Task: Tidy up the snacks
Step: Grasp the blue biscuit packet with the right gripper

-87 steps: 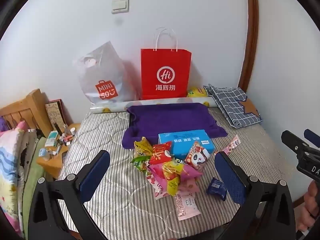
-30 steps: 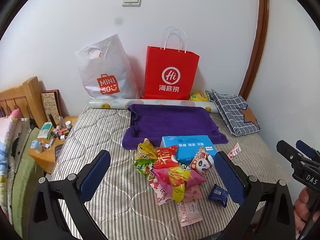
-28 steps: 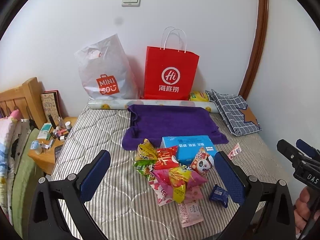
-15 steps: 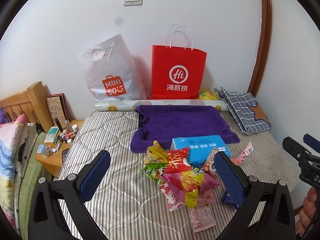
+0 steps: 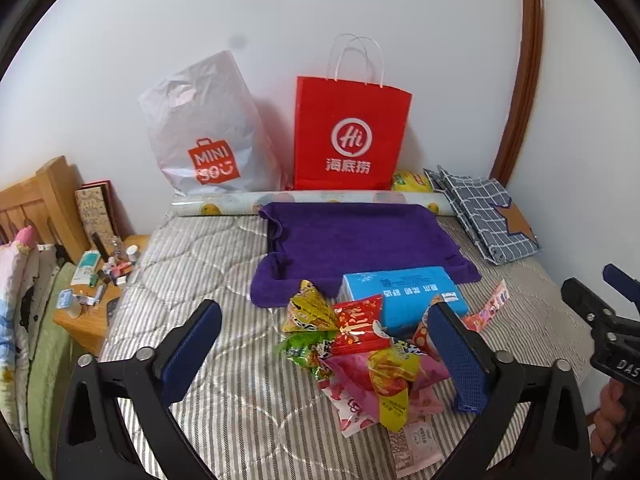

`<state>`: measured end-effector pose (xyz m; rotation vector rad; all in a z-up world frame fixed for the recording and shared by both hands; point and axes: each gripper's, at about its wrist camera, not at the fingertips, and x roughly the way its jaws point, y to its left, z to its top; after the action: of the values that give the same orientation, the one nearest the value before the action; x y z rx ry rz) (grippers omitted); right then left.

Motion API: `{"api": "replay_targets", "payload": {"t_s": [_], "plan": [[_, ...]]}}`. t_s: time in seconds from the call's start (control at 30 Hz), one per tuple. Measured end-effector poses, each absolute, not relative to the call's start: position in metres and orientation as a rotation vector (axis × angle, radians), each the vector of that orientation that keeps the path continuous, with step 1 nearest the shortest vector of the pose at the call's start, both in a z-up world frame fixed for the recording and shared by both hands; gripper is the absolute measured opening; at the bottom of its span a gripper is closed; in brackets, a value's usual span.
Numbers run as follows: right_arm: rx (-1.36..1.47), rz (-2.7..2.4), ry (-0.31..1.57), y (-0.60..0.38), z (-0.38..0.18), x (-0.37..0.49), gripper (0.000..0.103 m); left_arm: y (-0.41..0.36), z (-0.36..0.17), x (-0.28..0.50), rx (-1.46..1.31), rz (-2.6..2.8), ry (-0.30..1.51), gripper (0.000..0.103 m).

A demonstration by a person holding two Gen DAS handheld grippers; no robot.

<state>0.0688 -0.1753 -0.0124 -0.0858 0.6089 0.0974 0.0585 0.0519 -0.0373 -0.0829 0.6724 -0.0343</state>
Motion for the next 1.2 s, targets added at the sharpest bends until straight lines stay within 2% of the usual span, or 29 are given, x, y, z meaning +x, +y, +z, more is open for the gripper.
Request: {"api": "replay_targets", "payload": {"t_s": [0.03,0.07,0.37,0.6,0.73,0.97,1.2], "plan": [[-0.092,0.093,0.608,-0.175,-0.015,0.070,0.103,0.053,-0.038,0.060,-0.082,-0.041,0.677,0.090],[-0.096,0.093,0.609,-0.174,-0.017,0.071,0.103,0.054,-0.039,0.061,-0.082,-0.036,0.682,0.090],[-0.111,0.095,0.689,-0.174,-0.042,0.083,0.103,0.066,-0.053,0.076,-0.119,-0.011,0.714,0.090],[-0.008,0.100,0.783,-0.194,-0.072,0.092,0.103,0.067,-0.062,0.080,-0.134,-0.006,0.711,0.090],[-0.029,0.099,0.835,-0.196,-0.089,0.091,0.103,0.071,-0.071,0.087,-0.154,0.008,0.738,0.094],[-0.036,0.143,0.920,-0.194,-0.125,0.085,0.091,0.083,-0.090,0.099,-0.202,0.047,0.816,0.097],[0.010,0.183,0.952,-0.199,-0.141,0.080,0.091,0.098,-0.104,0.102,-0.231,0.056,0.851,0.097]]}}
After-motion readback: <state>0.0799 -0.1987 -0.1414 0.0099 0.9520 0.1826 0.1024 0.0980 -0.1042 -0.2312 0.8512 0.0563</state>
